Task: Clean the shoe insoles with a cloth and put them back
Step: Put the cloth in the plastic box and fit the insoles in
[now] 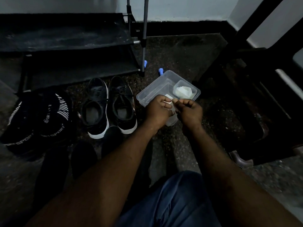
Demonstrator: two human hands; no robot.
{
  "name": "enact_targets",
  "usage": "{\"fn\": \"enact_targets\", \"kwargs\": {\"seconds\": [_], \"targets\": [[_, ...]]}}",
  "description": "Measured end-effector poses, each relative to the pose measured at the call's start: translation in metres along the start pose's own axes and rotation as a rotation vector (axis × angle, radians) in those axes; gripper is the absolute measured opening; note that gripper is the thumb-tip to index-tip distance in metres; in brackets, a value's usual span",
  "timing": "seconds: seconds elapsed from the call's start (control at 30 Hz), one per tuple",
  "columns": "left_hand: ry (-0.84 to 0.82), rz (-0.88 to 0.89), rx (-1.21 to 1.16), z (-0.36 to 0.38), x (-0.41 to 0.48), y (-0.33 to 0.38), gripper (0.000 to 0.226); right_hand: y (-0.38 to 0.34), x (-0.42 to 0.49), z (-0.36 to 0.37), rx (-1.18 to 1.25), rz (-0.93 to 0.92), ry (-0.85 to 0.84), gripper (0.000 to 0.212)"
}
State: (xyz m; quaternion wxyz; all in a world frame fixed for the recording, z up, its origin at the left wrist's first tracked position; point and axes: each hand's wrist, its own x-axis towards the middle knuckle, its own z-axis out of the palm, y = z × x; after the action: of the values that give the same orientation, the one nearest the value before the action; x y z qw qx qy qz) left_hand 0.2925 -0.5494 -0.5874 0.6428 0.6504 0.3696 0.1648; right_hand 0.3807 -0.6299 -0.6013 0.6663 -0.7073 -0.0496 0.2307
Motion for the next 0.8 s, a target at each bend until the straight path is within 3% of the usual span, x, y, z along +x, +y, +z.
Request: {"fn": "enact_targets", "kwargs": {"seconds": [0.2, 0.33, 0.4, 0.63, 0.8], "targets": [[-0.019, -0.026, 0.035, 0.018, 0.043, 0.005, 0.046, -0.019, 0.079, -0.013, -0.254, -0.059, 0.055, 0.011], [-0.016, -0.046, 0.068, 0.023, 0.069, -0.001, 0.043, -0.029, 0.118, -0.018, -0.606, -0.148, 0.107, 0.011], [-0.011, -0.062, 0.094, 0.026, 0.080, -0.009, 0.041, -0.033, 0.134, -0.019, -0.769, -0.191, 0.079, 0.009], [-0.002, -0.105, 0.077, 0.034, 0.100, -0.029, 0.025, -0.027, 0.160, -0.013, -1.222, -0.329, -0.032, 0.031], [0.002, -0.112, 0.053, 0.032, 0.104, -0.037, 0.021, -0.022, 0.160, -0.008, -1.443, -0.453, -0.094, 0.033]]}}
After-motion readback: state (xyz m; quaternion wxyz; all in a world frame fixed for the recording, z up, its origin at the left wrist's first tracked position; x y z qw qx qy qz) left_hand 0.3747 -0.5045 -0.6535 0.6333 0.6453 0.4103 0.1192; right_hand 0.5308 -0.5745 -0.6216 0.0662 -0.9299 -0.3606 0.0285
